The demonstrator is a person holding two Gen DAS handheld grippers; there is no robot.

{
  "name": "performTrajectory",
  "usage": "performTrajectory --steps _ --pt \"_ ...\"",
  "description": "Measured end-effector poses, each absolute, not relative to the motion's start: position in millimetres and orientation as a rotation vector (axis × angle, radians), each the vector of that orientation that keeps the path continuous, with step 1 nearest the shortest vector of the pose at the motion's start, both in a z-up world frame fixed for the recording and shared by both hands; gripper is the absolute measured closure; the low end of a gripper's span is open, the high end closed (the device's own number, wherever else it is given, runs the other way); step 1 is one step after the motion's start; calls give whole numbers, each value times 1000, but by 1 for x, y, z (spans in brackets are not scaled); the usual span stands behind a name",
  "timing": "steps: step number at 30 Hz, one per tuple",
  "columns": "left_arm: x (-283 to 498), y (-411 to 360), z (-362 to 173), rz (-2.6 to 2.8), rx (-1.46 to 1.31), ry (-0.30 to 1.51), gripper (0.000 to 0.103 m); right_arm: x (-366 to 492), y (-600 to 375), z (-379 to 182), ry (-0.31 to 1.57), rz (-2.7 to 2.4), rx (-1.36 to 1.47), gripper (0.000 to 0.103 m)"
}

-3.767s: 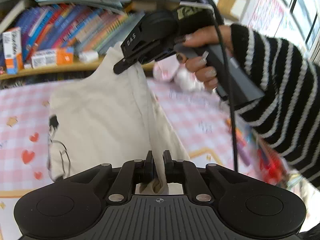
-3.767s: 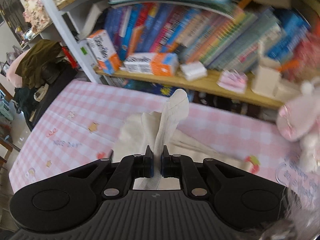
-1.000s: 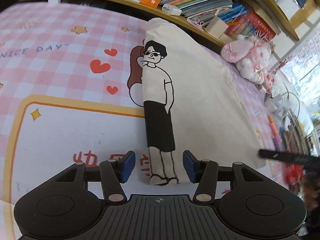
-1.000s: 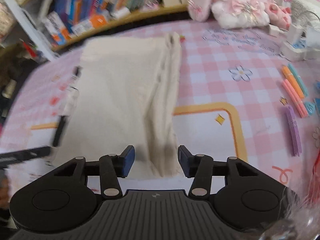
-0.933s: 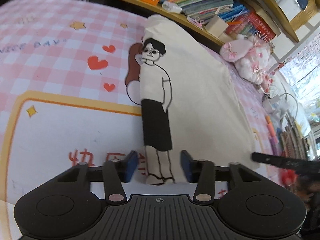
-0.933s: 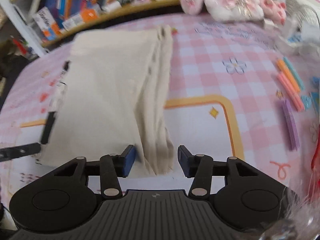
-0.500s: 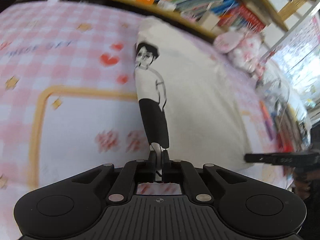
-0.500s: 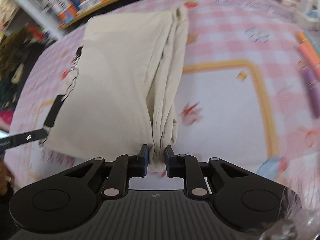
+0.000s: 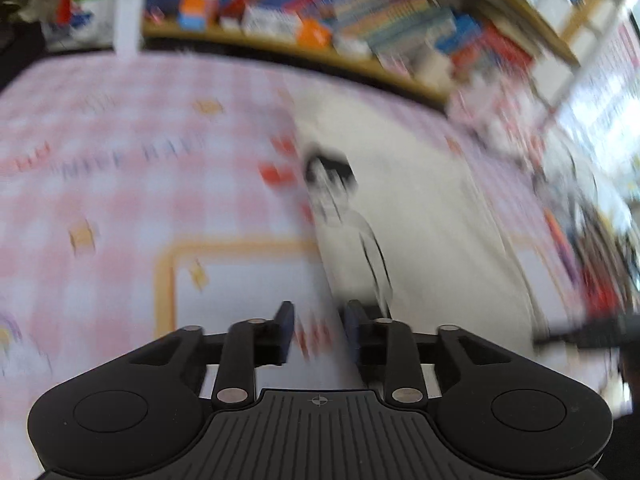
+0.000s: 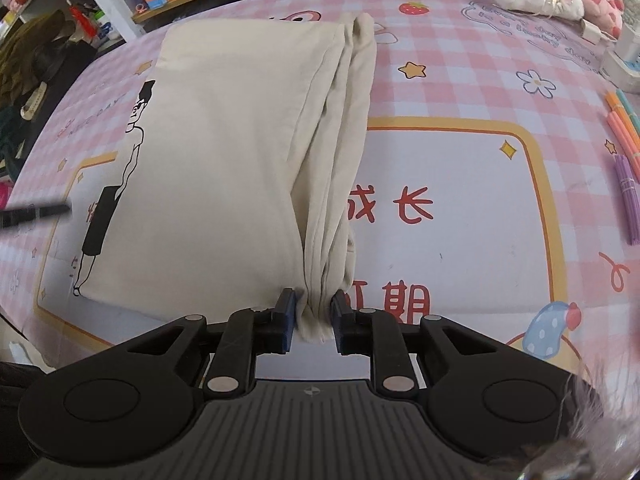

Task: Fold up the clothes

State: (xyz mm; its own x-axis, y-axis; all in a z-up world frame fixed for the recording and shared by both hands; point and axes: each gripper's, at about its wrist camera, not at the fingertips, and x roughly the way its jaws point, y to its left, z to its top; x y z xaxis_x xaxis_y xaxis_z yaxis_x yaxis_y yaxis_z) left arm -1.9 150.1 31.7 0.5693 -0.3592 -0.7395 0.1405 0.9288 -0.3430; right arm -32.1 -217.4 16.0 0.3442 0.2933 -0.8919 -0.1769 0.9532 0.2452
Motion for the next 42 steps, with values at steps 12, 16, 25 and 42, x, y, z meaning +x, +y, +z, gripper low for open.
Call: performTrajectory --steps 12,16,25,42 --pt "117 167 11 -314 -381 823 43 -43 -212 16 1174 227 140 84" --pt "151 169 -2 -366 -460 835 43 -46 -208 16 1155 185 123 80" --pt "208 158 -29 -461 -620 905 52 -46 -202 15 1150 125 113 79" --pt "205 106 -13 -369 -195 815 49 -54 -200 16 1158 79 171 77"
